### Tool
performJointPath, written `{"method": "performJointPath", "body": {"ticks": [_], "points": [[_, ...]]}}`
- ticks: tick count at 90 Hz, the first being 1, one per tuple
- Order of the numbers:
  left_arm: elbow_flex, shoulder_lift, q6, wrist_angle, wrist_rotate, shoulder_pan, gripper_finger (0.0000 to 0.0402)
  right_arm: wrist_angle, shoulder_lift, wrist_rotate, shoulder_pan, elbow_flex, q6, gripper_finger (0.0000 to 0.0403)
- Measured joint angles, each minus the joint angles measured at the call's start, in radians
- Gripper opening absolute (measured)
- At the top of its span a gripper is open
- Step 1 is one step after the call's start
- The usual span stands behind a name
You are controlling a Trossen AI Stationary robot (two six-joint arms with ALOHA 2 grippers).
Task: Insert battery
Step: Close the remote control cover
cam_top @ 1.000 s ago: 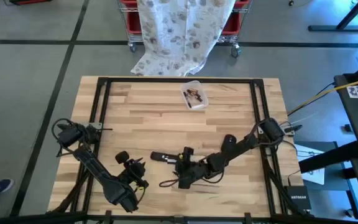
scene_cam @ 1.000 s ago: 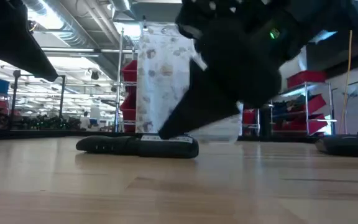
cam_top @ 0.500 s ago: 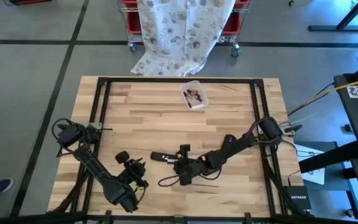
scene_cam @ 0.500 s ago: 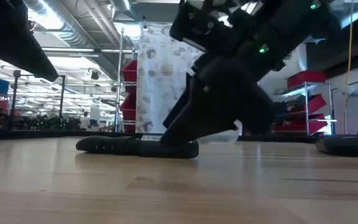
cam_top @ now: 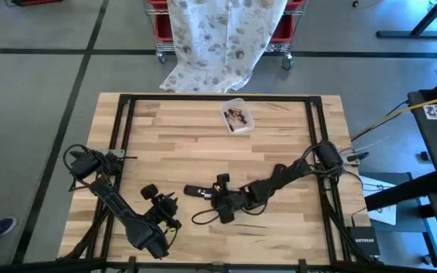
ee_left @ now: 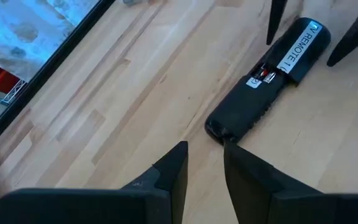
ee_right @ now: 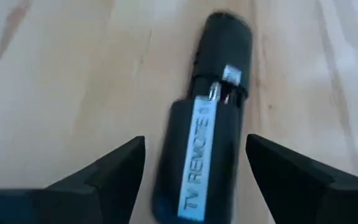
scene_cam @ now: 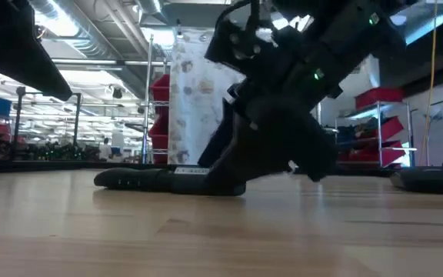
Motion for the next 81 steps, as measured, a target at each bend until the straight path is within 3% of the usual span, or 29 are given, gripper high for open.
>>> {"method": "performJointPath", "body": {"ticks": [51, 81], "points": [[0.0, 0.0, 0.0, 0.0, 0.002, 0.0, 0.0084, -0.003, 0.021, 0.175, 0.0, 0.0, 0.098, 0.0268], [0.0, 0.0, -0.003, 0.001, 0.003, 0.0, 0.0084, -0.007, -0.002, 0.178, -0.004, -0.001, 0.098, 0.0268]]}}
